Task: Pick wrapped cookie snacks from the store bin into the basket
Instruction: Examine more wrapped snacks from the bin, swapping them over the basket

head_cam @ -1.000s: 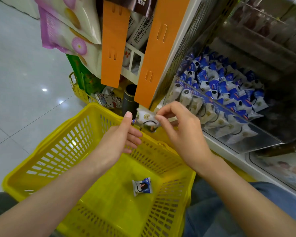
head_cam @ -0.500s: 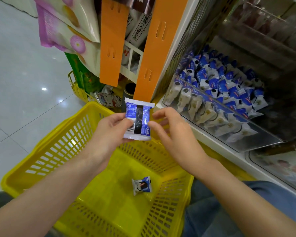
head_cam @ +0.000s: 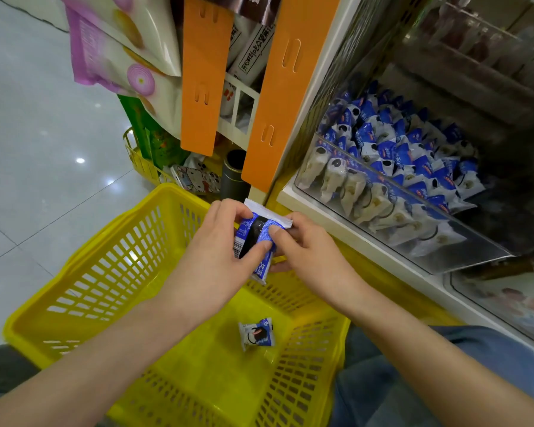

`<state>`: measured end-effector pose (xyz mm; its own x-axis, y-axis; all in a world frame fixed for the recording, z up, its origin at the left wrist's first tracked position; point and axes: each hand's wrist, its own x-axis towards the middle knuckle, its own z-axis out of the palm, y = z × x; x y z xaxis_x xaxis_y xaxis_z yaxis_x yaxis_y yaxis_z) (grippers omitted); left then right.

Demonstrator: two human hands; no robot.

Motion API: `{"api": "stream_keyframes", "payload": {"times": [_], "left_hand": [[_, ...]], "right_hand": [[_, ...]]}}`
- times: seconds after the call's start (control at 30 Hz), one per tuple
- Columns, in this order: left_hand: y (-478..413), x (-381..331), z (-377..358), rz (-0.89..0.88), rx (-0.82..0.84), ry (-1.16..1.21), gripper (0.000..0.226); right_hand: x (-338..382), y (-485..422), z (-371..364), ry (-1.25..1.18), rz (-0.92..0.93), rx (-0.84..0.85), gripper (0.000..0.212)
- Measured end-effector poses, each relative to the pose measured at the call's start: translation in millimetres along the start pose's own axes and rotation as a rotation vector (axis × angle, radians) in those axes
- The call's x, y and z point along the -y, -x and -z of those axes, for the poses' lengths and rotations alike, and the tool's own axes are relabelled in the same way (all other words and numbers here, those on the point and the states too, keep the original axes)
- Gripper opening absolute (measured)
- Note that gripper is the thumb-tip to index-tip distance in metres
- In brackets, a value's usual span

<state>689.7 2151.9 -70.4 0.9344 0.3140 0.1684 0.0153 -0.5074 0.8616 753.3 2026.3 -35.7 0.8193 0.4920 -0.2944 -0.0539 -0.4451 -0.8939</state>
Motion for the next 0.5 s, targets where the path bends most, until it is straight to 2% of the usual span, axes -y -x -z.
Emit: {"api": "stream_keyframes", "payload": {"times": [0.17, 0.37, 0.5], "left_hand": [[-3, 1, 3, -0.04, 0.045, -0.007, 0.026], [-1, -4, 7, -0.087, 0.055, -0.098, 0.024], [1, -9, 8, -0.075, 0.081, -0.156, 0.024]], "right_hand": [[-4, 1, 0, 0.094, 0.059, -0.022, 0.005], [-4, 3, -2, 0.019, 0.048, 0.029, 0.018], [-6, 4, -4, 0.051, 0.059, 0.019, 0.022]]}}
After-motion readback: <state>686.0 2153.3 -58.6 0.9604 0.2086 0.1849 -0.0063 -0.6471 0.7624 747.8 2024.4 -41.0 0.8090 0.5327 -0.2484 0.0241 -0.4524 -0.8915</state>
